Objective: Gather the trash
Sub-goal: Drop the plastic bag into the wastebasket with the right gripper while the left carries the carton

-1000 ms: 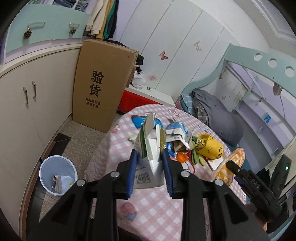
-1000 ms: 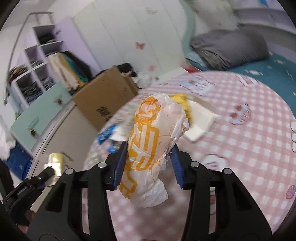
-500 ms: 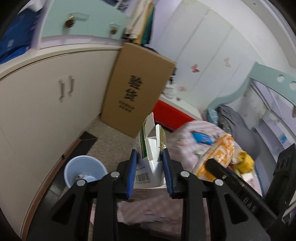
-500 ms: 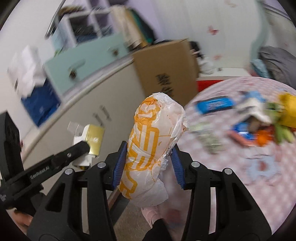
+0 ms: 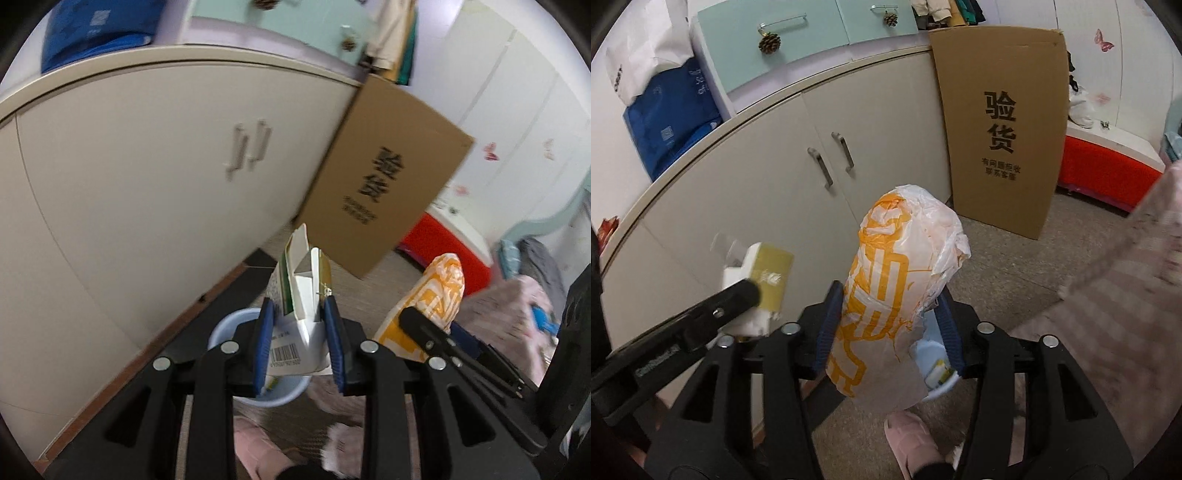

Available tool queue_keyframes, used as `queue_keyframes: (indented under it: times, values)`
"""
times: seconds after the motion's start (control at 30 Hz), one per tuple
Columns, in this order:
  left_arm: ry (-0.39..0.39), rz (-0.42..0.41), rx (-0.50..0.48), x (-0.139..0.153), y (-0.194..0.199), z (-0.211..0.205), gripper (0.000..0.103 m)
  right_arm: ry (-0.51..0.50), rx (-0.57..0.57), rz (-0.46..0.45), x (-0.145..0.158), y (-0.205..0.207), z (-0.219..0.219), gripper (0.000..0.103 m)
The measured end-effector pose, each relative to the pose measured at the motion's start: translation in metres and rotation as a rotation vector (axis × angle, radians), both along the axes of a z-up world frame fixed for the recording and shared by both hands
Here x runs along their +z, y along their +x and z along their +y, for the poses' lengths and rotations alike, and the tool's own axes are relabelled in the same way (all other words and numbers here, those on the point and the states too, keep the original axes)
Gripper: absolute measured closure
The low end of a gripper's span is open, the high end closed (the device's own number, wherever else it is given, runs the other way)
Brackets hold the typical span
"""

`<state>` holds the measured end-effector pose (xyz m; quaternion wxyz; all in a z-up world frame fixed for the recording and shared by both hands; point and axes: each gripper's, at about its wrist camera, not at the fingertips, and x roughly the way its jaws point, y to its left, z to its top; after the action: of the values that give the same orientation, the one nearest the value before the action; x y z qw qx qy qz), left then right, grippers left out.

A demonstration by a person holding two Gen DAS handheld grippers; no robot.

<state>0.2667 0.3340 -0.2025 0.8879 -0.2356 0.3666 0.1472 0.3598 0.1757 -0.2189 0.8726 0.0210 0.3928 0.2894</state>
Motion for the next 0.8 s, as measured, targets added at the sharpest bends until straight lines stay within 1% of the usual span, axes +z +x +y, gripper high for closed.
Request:
queue_keyframes:
  times: [0.03,0.07,0.13,0.23,0.37,0.6,0.8]
  values:
    - [0.008,0.012,0.014,-0.004,0.003,0.006,0.077,-0.006,-0.017,0.000,-0.008,0.005,0.003,0.030]
    - [0.011,0.022,0.021,-0.008,0.005,0.010,0.077,-0.009,-0.024,0.005,-0.012,0.007,0.003,0.027]
    - [0.016,0.046,0.031,-0.017,0.009,0.017,0.077,-0.026,-0.026,0.038,-0.024,0.012,0.005,0.027]
    - [0.009,0.067,0.028,-0.029,0.014,0.019,0.077,-0.040,-0.040,0.063,-0.033,0.015,0.003,0.027]
    - [0.014,0.089,0.015,-0.041,0.023,0.014,0.077,-0.050,-0.054,0.051,-0.035,0.013,-0.002,0.023]
    - [0.050,0.111,-0.007,-0.048,0.034,-0.002,0.076,-0.084,-0.084,0.069,-0.045,0.009,-0.011,0.023]
    - [0.067,0.126,-0.018,-0.051,0.040,-0.010,0.076,-0.095,-0.137,0.051,-0.045,0.011,-0.021,0.022]
